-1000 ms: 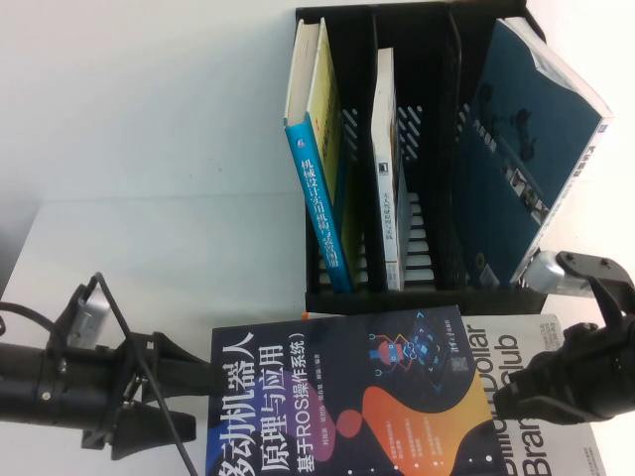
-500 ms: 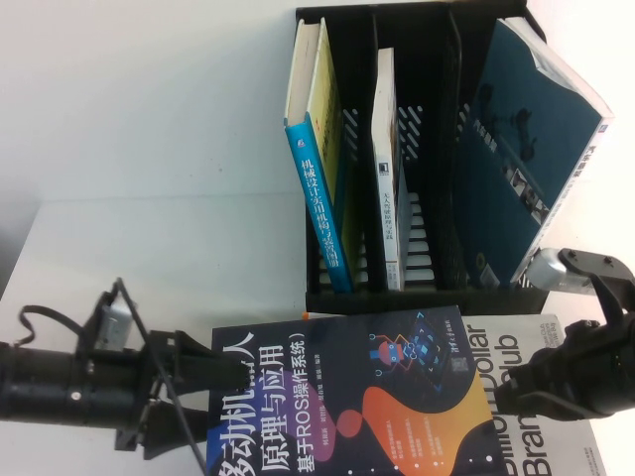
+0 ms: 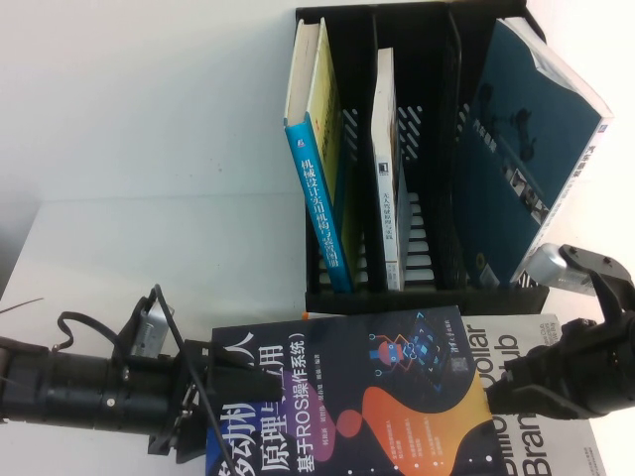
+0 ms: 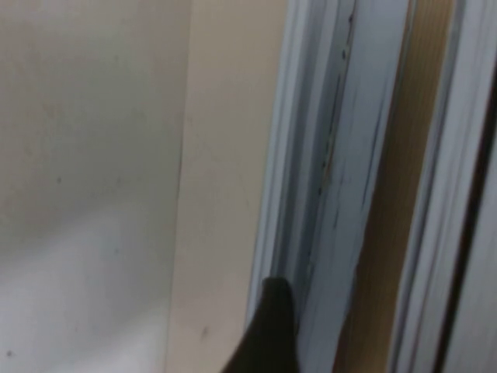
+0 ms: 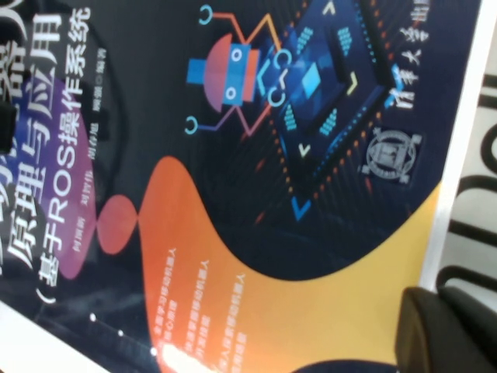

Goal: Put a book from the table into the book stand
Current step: Pick up the book with your left arm

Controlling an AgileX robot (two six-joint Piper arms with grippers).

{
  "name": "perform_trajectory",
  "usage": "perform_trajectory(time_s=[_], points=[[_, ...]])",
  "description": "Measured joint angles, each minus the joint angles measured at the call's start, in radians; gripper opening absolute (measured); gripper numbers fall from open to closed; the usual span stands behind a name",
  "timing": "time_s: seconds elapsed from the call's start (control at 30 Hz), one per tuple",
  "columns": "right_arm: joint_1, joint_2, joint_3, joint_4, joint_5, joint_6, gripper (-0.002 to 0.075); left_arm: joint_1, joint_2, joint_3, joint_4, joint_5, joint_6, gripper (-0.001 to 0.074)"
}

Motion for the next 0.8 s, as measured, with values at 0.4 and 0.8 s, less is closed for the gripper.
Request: perform_trajectory(time_s=[0.4, 0.8], points=[[0.0, 0.0, 0.0, -0.002, -0.003, 0.0, -0.0003, 0.0, 0.002, 0.0, -0.013, 0.028, 0.0, 0.0116], [-0.025, -0.077, -0.009, -0.126, 0.074, 0.007, -0.0003, -0.006, -0.048, 0.0, -0.005, 0.016, -0.093, 0.0116]])
